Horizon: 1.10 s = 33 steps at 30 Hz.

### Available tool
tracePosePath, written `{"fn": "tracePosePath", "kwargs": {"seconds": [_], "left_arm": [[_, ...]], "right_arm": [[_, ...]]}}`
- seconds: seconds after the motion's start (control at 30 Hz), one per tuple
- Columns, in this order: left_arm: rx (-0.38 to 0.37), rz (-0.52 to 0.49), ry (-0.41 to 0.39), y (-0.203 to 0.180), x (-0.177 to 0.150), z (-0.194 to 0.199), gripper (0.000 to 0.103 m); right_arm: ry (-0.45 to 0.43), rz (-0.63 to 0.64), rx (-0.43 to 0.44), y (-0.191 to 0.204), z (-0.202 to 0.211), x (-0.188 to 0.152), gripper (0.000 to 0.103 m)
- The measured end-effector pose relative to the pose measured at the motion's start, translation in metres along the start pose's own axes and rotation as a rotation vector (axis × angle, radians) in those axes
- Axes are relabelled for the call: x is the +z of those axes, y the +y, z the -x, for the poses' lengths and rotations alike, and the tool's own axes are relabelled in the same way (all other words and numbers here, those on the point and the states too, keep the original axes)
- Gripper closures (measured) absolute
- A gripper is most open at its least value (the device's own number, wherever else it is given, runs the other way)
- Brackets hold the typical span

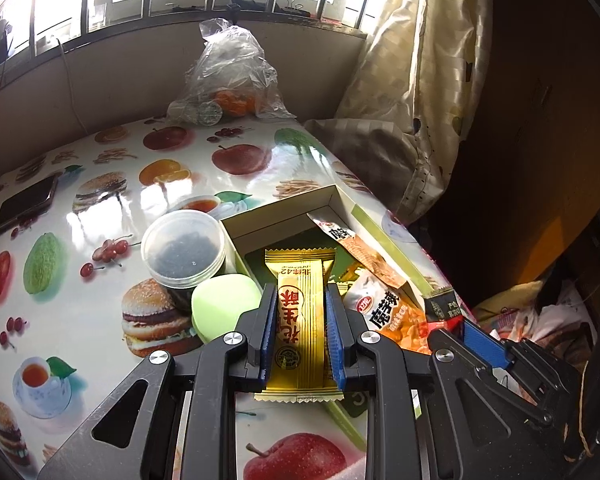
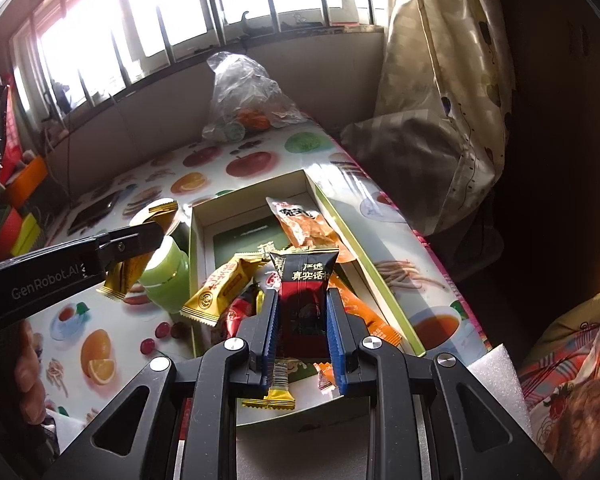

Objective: Organize snacks
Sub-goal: 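Lower both candies into the green box and open both grippers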

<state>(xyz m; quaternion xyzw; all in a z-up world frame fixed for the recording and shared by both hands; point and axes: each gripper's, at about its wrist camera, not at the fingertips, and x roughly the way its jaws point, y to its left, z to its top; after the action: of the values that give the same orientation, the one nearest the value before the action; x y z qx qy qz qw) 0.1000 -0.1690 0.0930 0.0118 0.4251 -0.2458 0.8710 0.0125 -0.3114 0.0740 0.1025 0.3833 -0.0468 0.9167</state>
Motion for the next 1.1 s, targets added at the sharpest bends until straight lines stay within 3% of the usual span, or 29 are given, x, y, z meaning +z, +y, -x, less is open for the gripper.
{"fn": "tracePosePath", "kwargs": {"seconds": [0.73, 1.1], "left_arm": [[0.033, -0.048, 0.072, -0.021, -0.003, -0.049, 0.079], [0.042, -0.053, 0.076, -0.023, -0.001, -0.059, 0.079]], "right_arm": [[0.047, 0.025, -0.022, -0.013, -0.032, -0.01, 0.081], [0.02, 0.041, -0.036, -0.014, -0.037, -0.011, 0.081]]}}
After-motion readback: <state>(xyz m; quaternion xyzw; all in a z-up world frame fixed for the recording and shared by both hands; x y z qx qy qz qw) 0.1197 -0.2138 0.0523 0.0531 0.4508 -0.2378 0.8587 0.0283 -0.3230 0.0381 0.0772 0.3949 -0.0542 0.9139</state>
